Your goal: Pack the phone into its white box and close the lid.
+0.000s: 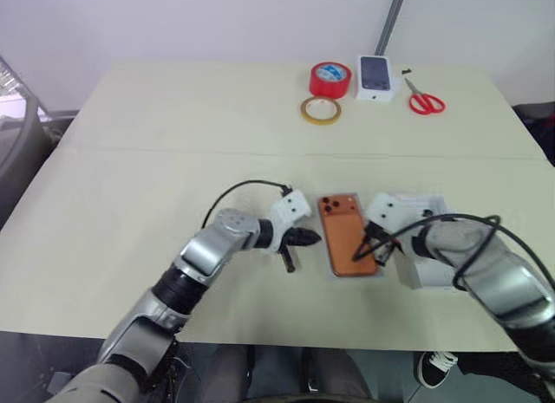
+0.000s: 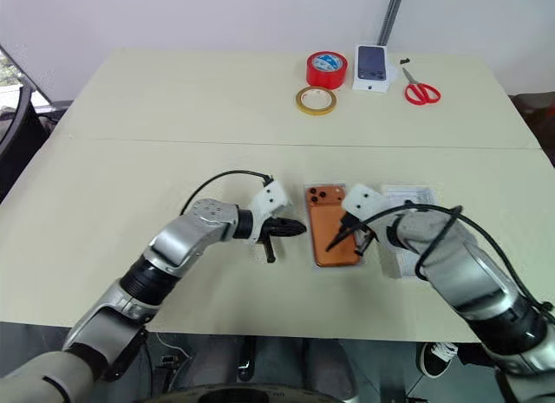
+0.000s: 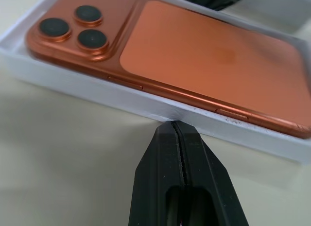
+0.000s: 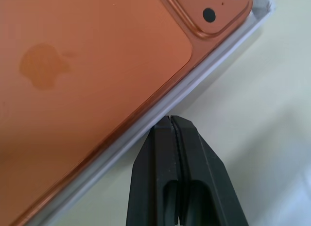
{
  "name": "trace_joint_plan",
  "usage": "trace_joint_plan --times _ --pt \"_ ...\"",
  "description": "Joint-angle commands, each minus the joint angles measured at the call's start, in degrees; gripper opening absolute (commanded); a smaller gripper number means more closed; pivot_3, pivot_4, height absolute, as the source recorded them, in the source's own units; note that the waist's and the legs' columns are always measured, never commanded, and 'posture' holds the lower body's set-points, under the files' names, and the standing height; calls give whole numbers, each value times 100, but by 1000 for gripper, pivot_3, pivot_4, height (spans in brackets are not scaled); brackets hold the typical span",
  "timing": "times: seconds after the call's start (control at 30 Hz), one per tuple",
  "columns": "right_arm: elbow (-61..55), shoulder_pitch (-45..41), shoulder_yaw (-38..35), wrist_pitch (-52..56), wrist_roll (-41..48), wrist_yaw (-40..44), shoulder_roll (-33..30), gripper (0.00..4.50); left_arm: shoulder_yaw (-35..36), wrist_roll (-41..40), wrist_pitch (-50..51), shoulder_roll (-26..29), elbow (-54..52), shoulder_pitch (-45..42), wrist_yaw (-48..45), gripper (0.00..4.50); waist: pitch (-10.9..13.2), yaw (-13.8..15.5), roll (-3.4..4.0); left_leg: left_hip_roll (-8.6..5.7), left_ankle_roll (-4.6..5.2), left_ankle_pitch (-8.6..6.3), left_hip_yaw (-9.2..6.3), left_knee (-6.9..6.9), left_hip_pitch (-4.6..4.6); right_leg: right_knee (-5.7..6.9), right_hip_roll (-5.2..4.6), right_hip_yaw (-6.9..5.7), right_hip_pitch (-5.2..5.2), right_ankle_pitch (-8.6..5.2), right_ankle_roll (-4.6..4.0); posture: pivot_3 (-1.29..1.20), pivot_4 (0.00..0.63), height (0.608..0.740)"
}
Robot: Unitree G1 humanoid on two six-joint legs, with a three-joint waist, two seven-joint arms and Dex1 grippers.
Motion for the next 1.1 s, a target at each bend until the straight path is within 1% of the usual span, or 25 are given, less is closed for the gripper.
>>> trace_joint_plan --times 0.03,0.2,0.33,0.43,0.5,0.53,0.6,0.63,0.73,0.9,0.97,1.03,1.1 --pt "-665 365 -443 32 291 200 -207 0 -174 19 -194 -289 -32 -200 -167 33 -1 -39 1 2 0 0 0 0 2 1 3 2 1 0 0 0 150 740" --pt "-679 761 -797 14 262 91 -398 0 -194 86 -234 -369 40 -207 -267 33 -2 -96 3 6 0 0 0 -4 10 2 9 3 5 0 0 0 150 740" --pt "-889 1008 -1544 96 580 397 -568 0 33 64 -230 -162 -35 -152 -295 33 -1 -92 3 4 0 0 0 -2 9 0 6 3 7 0 1 0 150 740" --pt "-1042 1074 -2344 476 1088 794 -601 857 394 -76 -158 146 -231 -22 -314 0 -1 -116 3 5 0 0 -1 -1 9 0 7 2 9 0 1 0 150 740" --pt "-1110 1045 -2641 719 1315 888 -608 1792 615 -208 -180 296 -399 93 -377 0 -2 -133 4 7 0 0 -1 -7 16 0 8 3 11 0 1 0 150 740" --pt "-1026 913 -2734 1016 1408 822 -523 2396 809 -312 -402 424 -557 221 -484 0 -2 -134 4 8 0 0 -1 -9 17 0 9 3 12 -1 0 0 150 740" --pt "-802 729 -2733 1391 1498 633 -399 3422 1123 -468 -961 675 -862 506 -756 0 -2 -138 5 10 -1 0 1 -11 18 0 9 4 11 -1 0 0 150 740" --pt "-656 635 -2636 1592 1502 504 -350 3422 1225 -521 -1242 841 -1022 665 -942 0 -2 -128 5 10 -2 1 1 -10 18 -1 7 4 12 -1 0 0 150 740" --pt "-123 322 -2428 1990 1457 71 87 3422 1369 -540 -1968 1323 -1398 1063 -1414 0 -3 -125 8 10 -3 1 1 -10 18 -3 4 3 13 -1 0 0 150 740" --pt "457 -101 -2230 2321 1406 -446 488 3422 1409 -428 -2575 1670 -1551 1381 -1596 0 -1 -87 14 1 -2 1 3 -9 15 -4 -5 3 13 -1 0 0 150 740" --pt "614 -304 -2143 2473 1406 -619 632 2912 1403 -417 -2678 1746 -1632 1505 -1601 0 -1 -121 16 2 0 0 4 -9 15 -5 -5 4 13 -1 0 0 150 740" --pt "671 -428 -2109 2596 1433 -736 729 2048 1367 -376 -2748 1772 -1663 1578 -1582 0 -1 -126 16 4 0 0 4 -13 16 -4 -2 3 11 -1 0 0 150 740" --pt "656 -519 -2095 2697 1481 -806 773 1055 1338 -340 -2790 1768 -1668 1620 -1552 0 -1 -123 16 6 0 0 4 -15 17 -3 1 3 10 -1 0 0 150 740"
